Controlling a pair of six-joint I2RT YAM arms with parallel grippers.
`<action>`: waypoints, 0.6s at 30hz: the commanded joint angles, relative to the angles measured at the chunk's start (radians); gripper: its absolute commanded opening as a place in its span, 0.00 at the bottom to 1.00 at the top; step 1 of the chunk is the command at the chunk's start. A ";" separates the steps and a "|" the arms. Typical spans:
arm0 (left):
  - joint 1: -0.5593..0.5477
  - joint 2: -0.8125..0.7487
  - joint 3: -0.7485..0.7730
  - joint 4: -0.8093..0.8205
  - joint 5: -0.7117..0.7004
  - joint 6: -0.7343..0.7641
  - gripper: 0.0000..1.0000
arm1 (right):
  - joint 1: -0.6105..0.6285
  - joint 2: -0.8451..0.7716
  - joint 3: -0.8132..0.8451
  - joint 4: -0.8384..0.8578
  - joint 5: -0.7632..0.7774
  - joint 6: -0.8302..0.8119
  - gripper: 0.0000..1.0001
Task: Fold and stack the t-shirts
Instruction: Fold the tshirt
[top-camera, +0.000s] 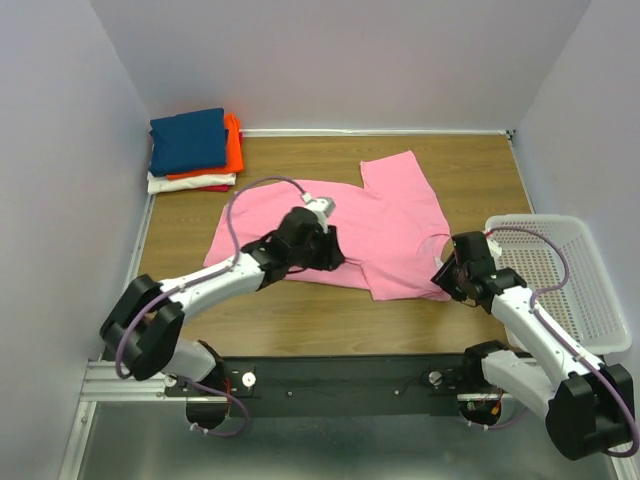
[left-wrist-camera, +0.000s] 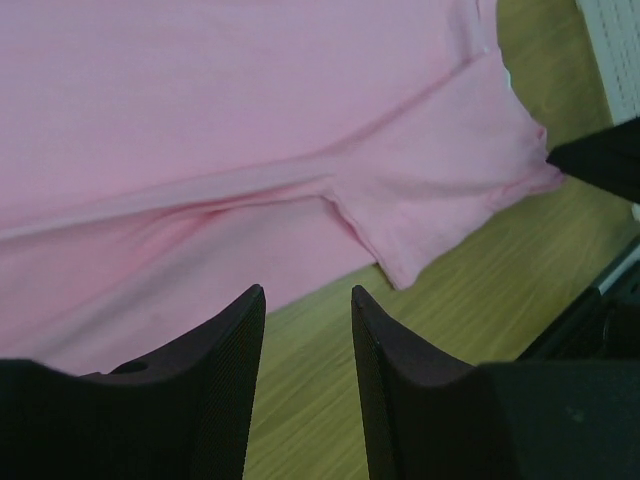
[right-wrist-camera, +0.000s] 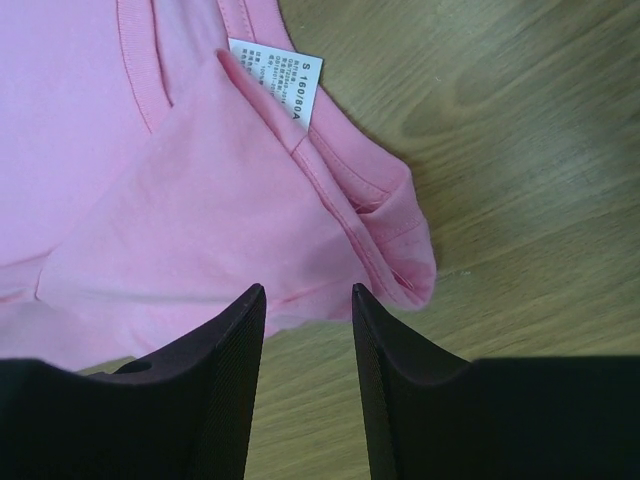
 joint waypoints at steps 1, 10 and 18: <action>-0.131 0.121 0.060 0.069 0.005 -0.033 0.48 | 0.005 -0.012 -0.017 -0.009 0.043 0.046 0.47; -0.277 0.349 0.204 0.062 0.014 -0.025 0.47 | 0.005 -0.014 -0.041 -0.012 0.049 0.057 0.45; -0.313 0.422 0.262 -0.010 -0.052 -0.011 0.49 | 0.005 -0.032 -0.043 -0.027 0.049 0.073 0.45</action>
